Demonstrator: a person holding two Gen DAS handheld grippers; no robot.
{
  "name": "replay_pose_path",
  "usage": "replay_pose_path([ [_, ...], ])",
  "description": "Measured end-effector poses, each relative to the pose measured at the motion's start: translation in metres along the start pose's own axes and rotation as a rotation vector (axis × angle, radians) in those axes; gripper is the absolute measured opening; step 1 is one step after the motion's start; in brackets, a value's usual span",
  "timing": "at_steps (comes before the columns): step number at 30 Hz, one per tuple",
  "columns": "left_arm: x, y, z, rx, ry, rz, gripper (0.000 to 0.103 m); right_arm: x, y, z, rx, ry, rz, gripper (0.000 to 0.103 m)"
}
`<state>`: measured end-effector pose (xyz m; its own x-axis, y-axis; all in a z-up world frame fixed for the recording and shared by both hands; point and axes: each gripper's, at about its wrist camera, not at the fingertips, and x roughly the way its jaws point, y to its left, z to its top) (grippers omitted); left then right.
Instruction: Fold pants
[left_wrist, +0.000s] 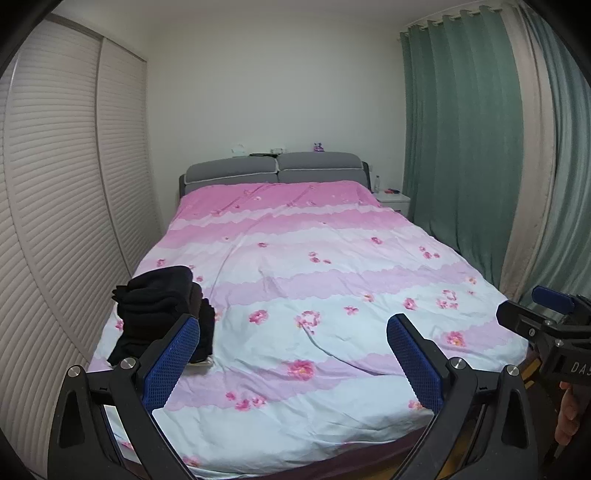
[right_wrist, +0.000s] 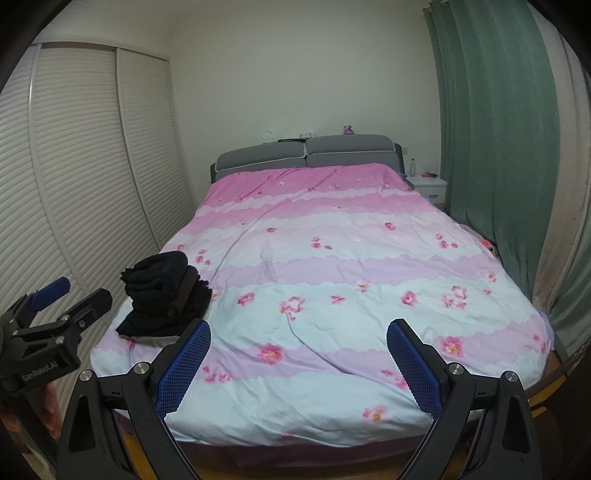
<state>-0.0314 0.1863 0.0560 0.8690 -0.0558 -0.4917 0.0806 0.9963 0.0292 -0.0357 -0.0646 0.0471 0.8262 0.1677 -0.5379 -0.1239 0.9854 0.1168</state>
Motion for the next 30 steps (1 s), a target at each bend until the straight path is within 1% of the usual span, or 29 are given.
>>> replay_pose_path([
  [3, -0.004, -0.005, -0.001, -0.004, 0.006, -0.018, 0.103, -0.006, -0.004, -0.001, 0.005, -0.008, -0.006, 0.097],
  [9, -0.012, -0.009, -0.002, 0.007, 0.000, -0.019, 0.103, -0.013, -0.008, -0.005, 0.010, -0.009, -0.012, 0.097],
  [20, -0.016, -0.008, -0.002, 0.010, -0.005, -0.023, 0.103, -0.019, -0.009, -0.008, 0.019, -0.008, -0.023, 0.097],
  [30, -0.017, -0.007, -0.001, -0.006, 0.015, -0.032, 0.103, -0.024, -0.008, -0.010, 0.019, -0.008, -0.029, 0.097],
])
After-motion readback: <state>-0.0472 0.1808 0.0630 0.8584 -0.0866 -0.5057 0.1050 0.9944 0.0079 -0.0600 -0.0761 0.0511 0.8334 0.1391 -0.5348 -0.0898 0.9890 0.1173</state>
